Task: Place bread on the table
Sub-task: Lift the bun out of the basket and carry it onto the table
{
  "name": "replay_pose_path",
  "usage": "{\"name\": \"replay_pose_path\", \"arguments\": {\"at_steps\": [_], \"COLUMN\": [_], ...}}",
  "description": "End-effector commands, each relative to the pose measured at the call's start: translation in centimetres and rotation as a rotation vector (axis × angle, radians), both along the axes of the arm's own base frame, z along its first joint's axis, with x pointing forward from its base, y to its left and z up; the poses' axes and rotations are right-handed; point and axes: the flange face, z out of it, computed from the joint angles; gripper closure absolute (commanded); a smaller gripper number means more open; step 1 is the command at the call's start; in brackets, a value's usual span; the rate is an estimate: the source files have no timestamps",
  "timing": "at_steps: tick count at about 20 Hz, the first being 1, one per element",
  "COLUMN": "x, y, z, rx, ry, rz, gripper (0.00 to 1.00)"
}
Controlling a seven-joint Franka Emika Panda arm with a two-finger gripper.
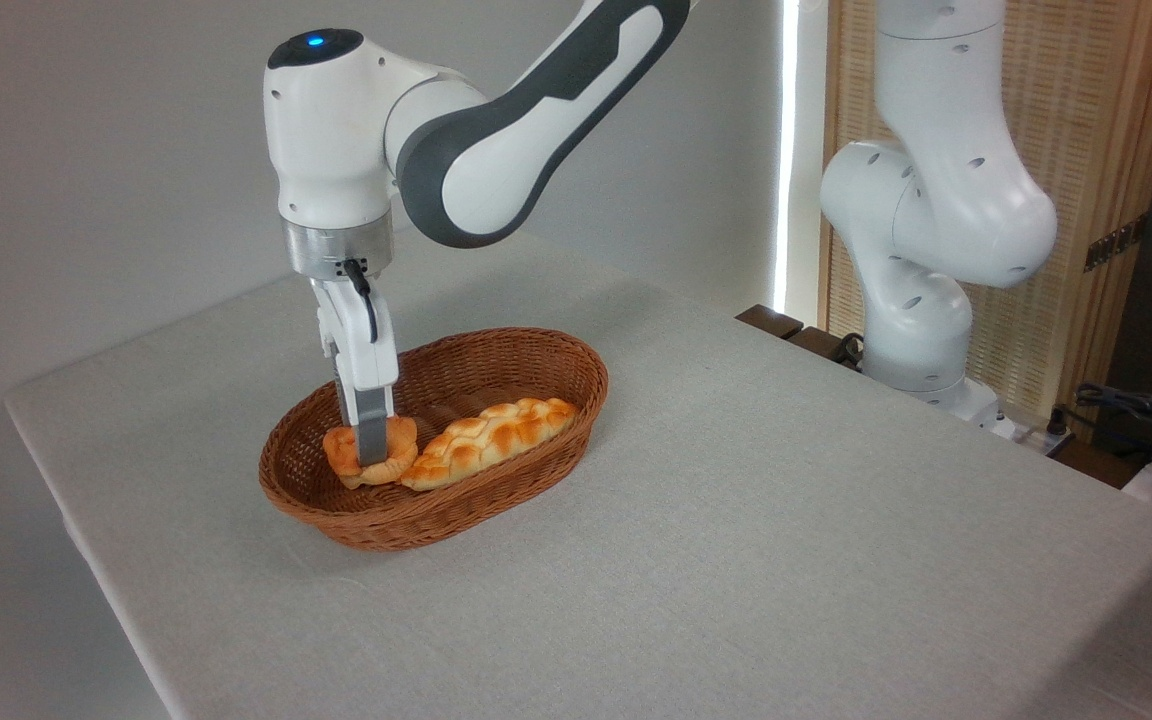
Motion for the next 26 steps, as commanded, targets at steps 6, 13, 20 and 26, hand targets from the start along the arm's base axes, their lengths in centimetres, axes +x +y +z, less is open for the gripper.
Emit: {"name": "replay_pose_path", "arguments": {"at_steps": [6, 13, 20, 26], "x": [1.7, 3.1, 5.5, 5.6], "y": [4.2, 15.8, 20.8, 20.8], "z": [7.7, 10.2, 2.2, 0.9], "rx": [0.012, 0.154, 0.233, 0.24], "ry": [0.049, 0.002, 0.102, 0.124], "rz": [0.06, 0.143, 0.179, 0.174], "gripper": [0.56, 0.51, 0.0, 0.0]}}
